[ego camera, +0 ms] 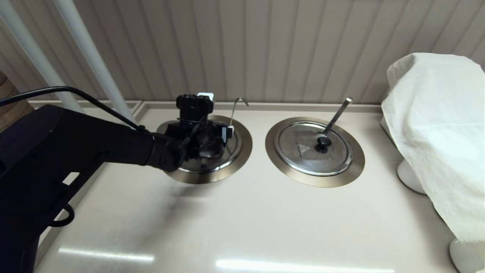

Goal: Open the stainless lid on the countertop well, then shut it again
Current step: Stir with a spoon

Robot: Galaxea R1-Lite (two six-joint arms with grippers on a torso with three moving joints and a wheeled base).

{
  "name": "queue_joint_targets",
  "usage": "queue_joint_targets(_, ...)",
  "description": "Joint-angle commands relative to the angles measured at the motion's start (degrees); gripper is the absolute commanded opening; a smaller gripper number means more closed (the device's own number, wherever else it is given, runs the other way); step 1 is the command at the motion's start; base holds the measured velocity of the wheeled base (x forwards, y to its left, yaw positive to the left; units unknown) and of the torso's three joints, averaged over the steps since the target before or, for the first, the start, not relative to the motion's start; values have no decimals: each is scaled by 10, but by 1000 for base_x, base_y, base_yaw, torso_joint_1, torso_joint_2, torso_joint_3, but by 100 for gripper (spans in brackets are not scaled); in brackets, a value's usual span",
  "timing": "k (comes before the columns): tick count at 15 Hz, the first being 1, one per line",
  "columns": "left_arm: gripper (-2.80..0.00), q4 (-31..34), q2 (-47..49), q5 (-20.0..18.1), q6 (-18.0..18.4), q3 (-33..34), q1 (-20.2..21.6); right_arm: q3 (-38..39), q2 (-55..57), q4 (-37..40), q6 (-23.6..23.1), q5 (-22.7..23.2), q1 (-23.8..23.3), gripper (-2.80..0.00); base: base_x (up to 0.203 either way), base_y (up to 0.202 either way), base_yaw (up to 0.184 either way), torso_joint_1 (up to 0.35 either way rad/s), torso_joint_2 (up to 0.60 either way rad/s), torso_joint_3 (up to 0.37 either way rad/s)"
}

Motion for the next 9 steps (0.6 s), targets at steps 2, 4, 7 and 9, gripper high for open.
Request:
queue_joint_targets(2, 0, 1, -18, -27, 3, 27, 2, 0, 0, 0, 0, 0, 0, 0, 0, 0, 0, 0, 0, 0)
queue_joint_targets(4, 0, 1, -18, -27, 4, 27, 3, 0, 0, 0, 0, 0, 0, 0, 0, 0, 0, 0, 0, 0)
queue_joint_targets(7, 0, 10, -31, -29, 53, 58, 22, 0, 0, 0, 0, 0, 0, 0, 0, 0, 0, 0, 0, 0)
queue_joint_targets(9, 0, 9, -26, -31, 69, 65, 25, 0, 0, 0, 0, 0, 0, 0, 0, 0, 0, 0, 0, 0)
